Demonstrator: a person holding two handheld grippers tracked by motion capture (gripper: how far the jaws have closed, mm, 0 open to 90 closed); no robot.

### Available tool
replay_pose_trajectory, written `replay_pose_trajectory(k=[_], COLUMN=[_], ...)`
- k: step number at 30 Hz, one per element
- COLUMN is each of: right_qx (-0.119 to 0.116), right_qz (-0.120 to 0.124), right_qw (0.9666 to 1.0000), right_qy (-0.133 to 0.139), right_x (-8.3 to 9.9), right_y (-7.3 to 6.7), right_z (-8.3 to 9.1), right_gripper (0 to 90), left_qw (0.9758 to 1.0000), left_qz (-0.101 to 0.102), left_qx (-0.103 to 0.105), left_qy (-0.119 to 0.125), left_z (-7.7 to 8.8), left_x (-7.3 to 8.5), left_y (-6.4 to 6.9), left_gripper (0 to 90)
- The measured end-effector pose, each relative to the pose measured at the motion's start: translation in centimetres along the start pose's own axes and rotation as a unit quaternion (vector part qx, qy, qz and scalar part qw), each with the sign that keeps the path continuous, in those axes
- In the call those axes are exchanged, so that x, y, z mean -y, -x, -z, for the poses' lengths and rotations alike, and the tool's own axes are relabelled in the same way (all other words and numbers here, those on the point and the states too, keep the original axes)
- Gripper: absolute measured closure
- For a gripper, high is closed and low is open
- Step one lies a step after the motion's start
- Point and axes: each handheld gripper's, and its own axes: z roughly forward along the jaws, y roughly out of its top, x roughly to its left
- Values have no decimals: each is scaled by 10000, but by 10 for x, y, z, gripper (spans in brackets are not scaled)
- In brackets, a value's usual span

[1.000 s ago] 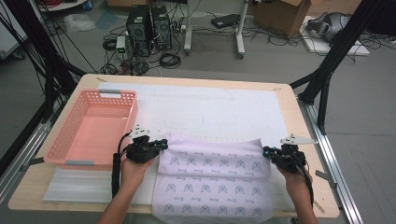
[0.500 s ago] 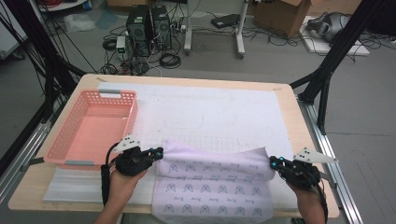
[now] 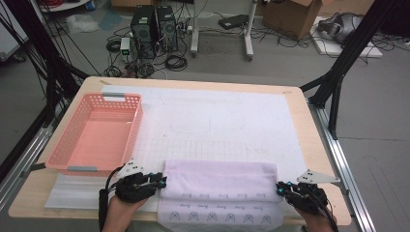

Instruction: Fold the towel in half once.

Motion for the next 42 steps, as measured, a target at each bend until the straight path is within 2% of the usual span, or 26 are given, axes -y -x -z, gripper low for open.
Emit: replay_pose_trajectory(k=[3, 6, 10, 14, 16, 17, 18, 19, 20, 21, 24, 25, 27, 28, 33, 36, 42], right_qx=[102, 242, 377, 390, 357, 332, 281, 217, 113, 42, -75, -104, -14, 58, 160, 206, 309], right_qz=[-213, -253, -281, -363, -384, -371, -341, -326, -338, -311, -449, -472, -310, -200, -208, -224, -148], right_qw=[9995, 9989, 9988, 9985, 9986, 9988, 9990, 9992, 9994, 9995, 9989, 9988, 9994, 9995, 9984, 9976, 9977], right_qy=[225, 303, 154, -86, 19, 14, 38, 46, 46, 54, 71, 102, 170, 220, 498, 618, 580], right_x=[-5, -13, -18, -14, -11, -10, -10, -9, -9, -9, -9, -8, -8, -9, -18, -26, -51], right_y=[5, 10, 14, 17, 19, 19, 19, 18, 16, 15, 17, 17, 15, 15, 18, 25, 40], right_z=[2, -5, -25, -40, -40, -39, -39, -39, -39, -40, -39, -39, -38, -38, -35, -37, -52], right_gripper=[642, 566, 494, 477, 511, 553, 603, 666, 771, 792, 839, 844, 851, 852, 853, 853, 852], left_qw=[9998, 9995, 9986, 9987, 9985, 9985, 9984, 9982, 9987, 9987, 9991, 9991, 9990, 9991, 9994, 9990, 9981], left_qz=[-61, -29, -20, -77, -188, -222, -251, -271, -223, -179, -41, -55, -146, -137, -69, -100, -6], left_qx=[-190, -295, -417, -432, -457, -405, -395, -419, -307, -297, -264, -284, -344, -344, -330, -418, -609], left_qy=[20, -54, -310, -275, -251, -306, -327, -333, -350, -365, -333, -311, -234, -184, 43, 80, 107], left_z=[-7, -21, -39, -39, -39, -39, -39, -40, -41, -41, -41, -41, -41, -41, -42, -49, -67], left_x=[-7, -12, -11, -8, -6, -6, -5, -5, -5, -5, -5, -5, -8, -12, -30, -42, -69], left_y=[-4, -7, -9, -7, -4, -3, -1, 0, 0, 0, -1, 0, 0, 0, -9, -14, -32], left_gripper=[485, 446, 417, 423, 494, 553, 638, 677, 732, 788, 824, 829, 833, 834, 835, 835, 834])
